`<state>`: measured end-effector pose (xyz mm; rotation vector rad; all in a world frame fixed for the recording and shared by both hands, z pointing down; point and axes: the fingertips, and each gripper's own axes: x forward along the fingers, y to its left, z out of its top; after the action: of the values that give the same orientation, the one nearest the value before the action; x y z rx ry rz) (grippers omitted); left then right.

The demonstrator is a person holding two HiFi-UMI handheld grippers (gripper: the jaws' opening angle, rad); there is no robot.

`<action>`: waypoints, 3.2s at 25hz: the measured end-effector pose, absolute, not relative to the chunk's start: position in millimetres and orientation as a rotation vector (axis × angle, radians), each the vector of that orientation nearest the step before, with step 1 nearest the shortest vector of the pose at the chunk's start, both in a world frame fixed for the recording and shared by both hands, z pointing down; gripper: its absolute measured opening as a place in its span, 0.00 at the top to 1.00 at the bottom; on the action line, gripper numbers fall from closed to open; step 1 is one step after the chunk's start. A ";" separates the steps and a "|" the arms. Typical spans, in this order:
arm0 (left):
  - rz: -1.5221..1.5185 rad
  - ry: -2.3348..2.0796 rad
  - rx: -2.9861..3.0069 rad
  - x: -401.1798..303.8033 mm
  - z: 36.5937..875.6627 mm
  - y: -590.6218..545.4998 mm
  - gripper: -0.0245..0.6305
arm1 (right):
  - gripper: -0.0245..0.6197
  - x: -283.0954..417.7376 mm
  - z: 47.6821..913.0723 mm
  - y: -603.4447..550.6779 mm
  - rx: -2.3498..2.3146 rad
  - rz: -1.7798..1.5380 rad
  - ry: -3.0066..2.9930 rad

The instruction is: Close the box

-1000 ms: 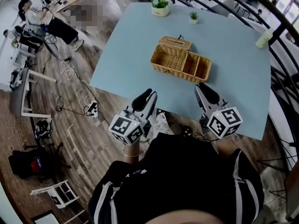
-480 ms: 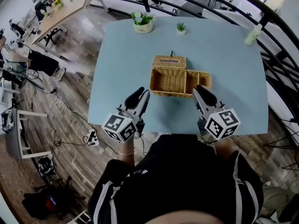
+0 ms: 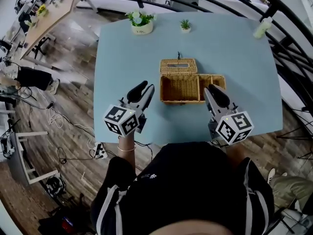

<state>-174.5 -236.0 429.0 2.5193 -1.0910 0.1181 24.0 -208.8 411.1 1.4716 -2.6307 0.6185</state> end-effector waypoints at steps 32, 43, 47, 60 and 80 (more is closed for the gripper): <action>-0.171 -0.506 1.857 -149.9 576.1 -354.4 0.72 | 0.83 20.6 437.7 -233.4 1.770 0.752 -2.353; -0.280 -0.463 1.687 -143.3 598.9 -374.7 0.72 | 0.83 20.8 439.4 -232.1 1.826 0.771 -2.300; -0.298 -0.473 1.692 -140.7 600.7 -381.2 0.74 | 0.83 21.4 440.8 -232.2 1.844 0.777 -2.282; -0.358 -0.522 1.829 -142.1 564.8 -386.8 0.83 | 0.83 19.5 445.6 -227.9 1.831 0.779 -2.284; -0.344 -0.648 2.196 -146.3 497.4 -371.3 0.86 | 0.83 27.7 459.0 -307.4 1.627 0.762 -2.426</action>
<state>-146.3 -371.3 497.4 2.1956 -0.6479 -0.3441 27.7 -307.4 459.0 1.6273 -2.4262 0.7619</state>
